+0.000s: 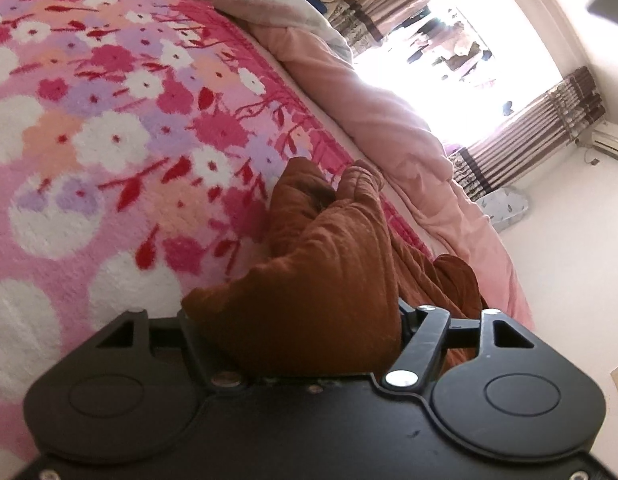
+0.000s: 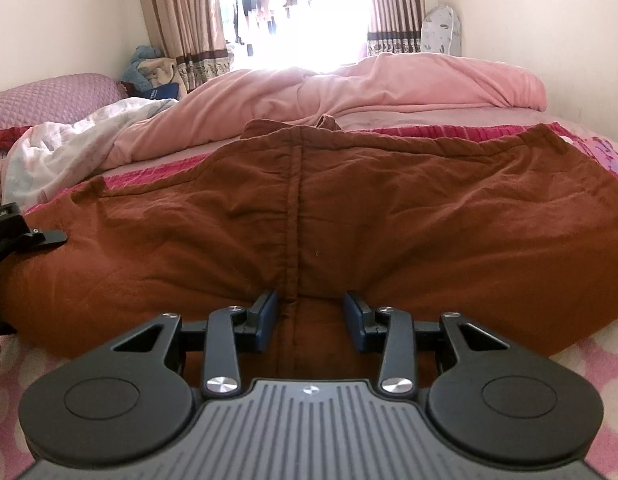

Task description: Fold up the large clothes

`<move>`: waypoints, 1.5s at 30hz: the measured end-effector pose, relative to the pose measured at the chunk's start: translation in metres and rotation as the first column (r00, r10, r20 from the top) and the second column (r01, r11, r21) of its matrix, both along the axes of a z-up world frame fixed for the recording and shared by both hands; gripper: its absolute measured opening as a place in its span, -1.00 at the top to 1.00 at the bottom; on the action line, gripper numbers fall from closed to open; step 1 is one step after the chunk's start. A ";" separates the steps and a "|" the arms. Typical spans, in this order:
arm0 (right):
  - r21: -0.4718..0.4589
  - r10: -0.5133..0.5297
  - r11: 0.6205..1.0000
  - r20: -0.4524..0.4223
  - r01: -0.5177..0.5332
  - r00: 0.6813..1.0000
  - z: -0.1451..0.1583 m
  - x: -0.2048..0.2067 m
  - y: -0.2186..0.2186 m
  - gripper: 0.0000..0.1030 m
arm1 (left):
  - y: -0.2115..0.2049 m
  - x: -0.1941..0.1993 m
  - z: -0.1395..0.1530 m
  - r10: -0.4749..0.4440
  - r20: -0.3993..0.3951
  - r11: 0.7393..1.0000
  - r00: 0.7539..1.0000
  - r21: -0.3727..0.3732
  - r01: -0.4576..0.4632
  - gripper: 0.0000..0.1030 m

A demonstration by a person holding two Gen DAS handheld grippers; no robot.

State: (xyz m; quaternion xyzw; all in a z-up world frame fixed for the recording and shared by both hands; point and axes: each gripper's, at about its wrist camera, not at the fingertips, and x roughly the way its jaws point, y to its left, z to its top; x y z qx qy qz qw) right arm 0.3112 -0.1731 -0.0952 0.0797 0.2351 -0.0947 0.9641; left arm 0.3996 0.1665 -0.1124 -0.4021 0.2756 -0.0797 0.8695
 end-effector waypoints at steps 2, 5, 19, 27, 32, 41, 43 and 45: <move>-0.001 0.001 1.000 0.000 -0.001 1.000 0.000 0.000 0.000 0.12 | 0.002 -0.004 0.001 0.008 -0.008 1.000 1.000 -0.011 -0.008 -0.20; 0.002 0.001 1.000 -0.001 -0.001 1.000 0.000 0.000 0.000 0.12 | 0.000 -0.007 0.004 -0.006 0.002 1.000 1.000 -0.018 0.006 0.18; 0.121 0.020 0.992 0.031 -0.023 0.999 0.018 -0.015 -0.029 0.11 | -0.043 -0.018 0.077 -0.113 0.134 0.990 0.984 0.100 0.100 0.33; 0.010 -0.260 0.966 0.085 0.260 0.962 0.031 -0.052 -0.107 0.06 | -0.087 -0.022 0.103 -0.181 0.181 0.973 0.967 0.176 0.149 0.33; 0.032 -0.286 0.958 0.034 0.285 0.958 0.009 -0.044 -0.141 0.07 | -0.121 -0.026 0.117 -0.245 0.191 0.956 0.951 0.213 0.204 0.36; 0.090 -0.245 0.967 0.063 0.239 0.967 0.004 -0.049 -0.153 0.07 | -0.231 -0.032 0.155 -0.418 0.218 0.895 0.882 0.265 0.358 0.40; 0.160 -0.234 0.963 0.096 0.217 0.967 0.014 -0.064 -0.165 0.08 | -0.269 -0.035 0.161 -0.484 0.231 0.865 0.844 0.274 0.421 0.42; 0.184 -0.260 0.954 0.124 0.236 0.958 0.022 -0.080 -0.177 0.08 | -0.308 -0.038 0.160 -0.544 0.239 0.833 0.804 0.265 0.485 0.42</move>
